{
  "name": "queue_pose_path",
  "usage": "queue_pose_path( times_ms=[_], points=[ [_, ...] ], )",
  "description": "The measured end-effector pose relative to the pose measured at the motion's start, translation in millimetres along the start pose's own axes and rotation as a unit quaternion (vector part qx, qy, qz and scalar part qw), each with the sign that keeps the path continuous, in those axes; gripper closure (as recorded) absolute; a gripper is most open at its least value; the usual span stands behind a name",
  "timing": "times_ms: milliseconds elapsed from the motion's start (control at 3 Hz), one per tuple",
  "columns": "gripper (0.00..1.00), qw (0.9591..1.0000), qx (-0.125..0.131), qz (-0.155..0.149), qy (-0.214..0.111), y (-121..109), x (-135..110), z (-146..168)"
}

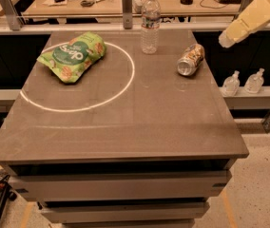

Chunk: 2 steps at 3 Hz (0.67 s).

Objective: Place orange can upright

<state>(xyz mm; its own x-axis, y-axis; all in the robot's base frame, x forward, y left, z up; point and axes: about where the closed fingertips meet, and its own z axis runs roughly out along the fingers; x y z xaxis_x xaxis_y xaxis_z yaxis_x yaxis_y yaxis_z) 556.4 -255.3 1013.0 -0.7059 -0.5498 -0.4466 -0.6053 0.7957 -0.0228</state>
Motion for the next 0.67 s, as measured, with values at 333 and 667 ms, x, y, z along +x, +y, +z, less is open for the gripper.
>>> queue_pose_path(
  times_ms=[333,667],
  points=[
    [0.0,0.9987,-0.016,0.043,-0.021,-4.9,-9.8,12.3],
    [0.0,0.9985,-0.018,0.046,-0.023,-4.5,-11.5,13.7]
  ],
)
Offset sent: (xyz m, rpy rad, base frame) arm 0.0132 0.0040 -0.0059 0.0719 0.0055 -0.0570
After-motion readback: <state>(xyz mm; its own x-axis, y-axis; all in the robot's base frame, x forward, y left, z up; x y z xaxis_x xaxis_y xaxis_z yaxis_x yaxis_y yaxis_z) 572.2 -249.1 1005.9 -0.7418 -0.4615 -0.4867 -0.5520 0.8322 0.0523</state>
